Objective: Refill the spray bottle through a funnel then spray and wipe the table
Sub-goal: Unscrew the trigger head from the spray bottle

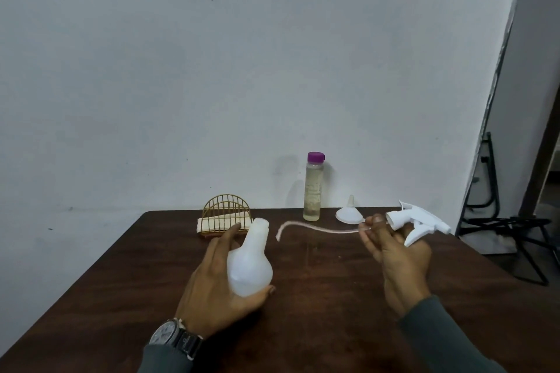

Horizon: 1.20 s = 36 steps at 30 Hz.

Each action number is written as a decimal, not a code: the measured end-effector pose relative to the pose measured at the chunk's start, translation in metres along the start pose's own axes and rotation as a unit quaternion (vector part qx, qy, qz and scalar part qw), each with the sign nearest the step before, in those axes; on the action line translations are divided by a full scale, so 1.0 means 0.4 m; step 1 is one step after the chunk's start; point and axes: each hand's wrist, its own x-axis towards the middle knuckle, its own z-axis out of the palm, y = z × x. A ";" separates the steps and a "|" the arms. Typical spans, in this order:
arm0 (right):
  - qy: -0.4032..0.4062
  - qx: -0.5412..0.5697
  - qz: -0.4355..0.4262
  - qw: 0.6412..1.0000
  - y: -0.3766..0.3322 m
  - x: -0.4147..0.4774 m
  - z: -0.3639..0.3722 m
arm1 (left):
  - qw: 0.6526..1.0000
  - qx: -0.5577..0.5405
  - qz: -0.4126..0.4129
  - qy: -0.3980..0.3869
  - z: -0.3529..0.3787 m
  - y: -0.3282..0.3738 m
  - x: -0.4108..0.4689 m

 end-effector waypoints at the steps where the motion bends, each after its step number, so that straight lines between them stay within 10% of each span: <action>1: -0.001 -0.007 0.004 1.000 0.002 0.006 -0.012 | 1.000 -0.004 0.007 -0.001 0.001 0.002 0.000; 19: -0.123 -0.345 0.179 0.913 0.046 0.036 -0.086 | 0.997 -0.064 0.039 -0.034 0.019 -0.009 0.000; 31: -0.239 -0.730 0.023 0.640 0.071 0.016 -0.062 | 0.985 -0.117 0.077 -0.096 0.031 0.018 -0.015; 36: -0.250 -0.761 -0.008 0.598 0.073 0.015 -0.057 | 0.984 -0.126 0.066 -0.107 0.045 0.015 -0.020</action>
